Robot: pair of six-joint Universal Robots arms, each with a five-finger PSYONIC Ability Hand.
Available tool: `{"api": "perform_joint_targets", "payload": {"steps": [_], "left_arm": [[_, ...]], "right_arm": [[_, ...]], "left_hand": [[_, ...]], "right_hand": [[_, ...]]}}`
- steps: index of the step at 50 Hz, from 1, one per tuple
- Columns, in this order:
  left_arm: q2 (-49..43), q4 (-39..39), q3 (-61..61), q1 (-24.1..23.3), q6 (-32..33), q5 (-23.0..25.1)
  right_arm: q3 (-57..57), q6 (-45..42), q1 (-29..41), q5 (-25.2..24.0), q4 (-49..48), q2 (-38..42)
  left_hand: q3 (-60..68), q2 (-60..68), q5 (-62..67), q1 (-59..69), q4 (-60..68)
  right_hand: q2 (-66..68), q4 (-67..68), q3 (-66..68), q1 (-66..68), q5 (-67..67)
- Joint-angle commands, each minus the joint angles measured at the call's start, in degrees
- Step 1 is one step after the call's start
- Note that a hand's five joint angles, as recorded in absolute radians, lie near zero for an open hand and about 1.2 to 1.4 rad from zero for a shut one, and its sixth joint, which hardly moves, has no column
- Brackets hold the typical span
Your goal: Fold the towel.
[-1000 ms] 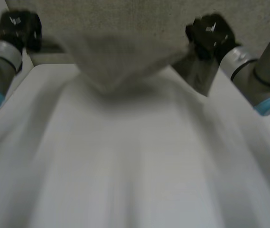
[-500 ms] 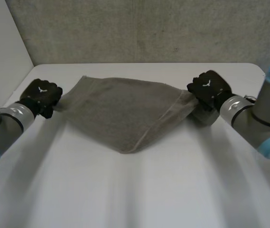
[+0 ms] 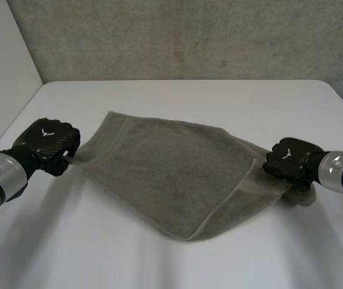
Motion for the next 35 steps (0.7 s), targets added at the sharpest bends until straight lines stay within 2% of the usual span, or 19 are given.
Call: {"api": "perform_joint_targets", "payload": {"steps": [1,3,8,14,22,30,35], "left_arm": [[0.0,0.0,-0.3,0.1,0.1,-0.1],[-0.1,0.1,-0.2,0.1,0.1,-0.1],[-0.1,0.1,0.0,0.1,0.1,-0.1],[-0.1,0.1,0.1,0.1,0.1,-0.1],[-0.1,0.1,0.2,0.1,0.1,-0.1],[-0.2,0.2,0.9,0.2,0.0,-0.2],[-0.6,0.3,1.7,0.3,-0.1,-0.2]], "right_arm": [[-3.9,12.2,0.8,-2.1,-0.6,-2.6],[-7.0,18.5,1.9,-2.8,-0.6,-2.7],[-11.6,24.4,3.2,-1.9,-0.6,0.6],[-20.2,25.8,8.6,0.7,1.7,8.5],[-28.5,25.5,11.0,4.8,4.3,17.6],[-31.1,24.6,12.2,9.1,3.9,23.6],[-31.3,23.3,12.1,10.2,3.9,25.3]], "left_hand": [[0.6,0.5,1.1,2.2,0.2],[0.6,0.5,1.1,2.2,0.2],[0.6,0.5,1.1,2.2,0.2],[0.6,0.5,1.1,2.2,0.2],[0.6,0.5,1.1,2.2,0.2],[0.6,0.5,1.1,2.2,0.2],[0.6,0.5,1.1,2.2,0.2]], "right_hand": [[-17.9,-17.9,-18.0,-18.0,-17.6],[-24.3,-24.3,-24.4,-24.3,-24.0],[-23.5,-23.5,-23.6,-23.5,-23.2],[-23.0,-23.0,-23.1,-23.0,-22.7],[-19.0,-19.0,-19.0,-19.0,-18.7],[-12.6,-12.6,-12.6,-12.6,-12.3],[-12.2,-12.2,-12.3,-12.3,-11.9]]}}
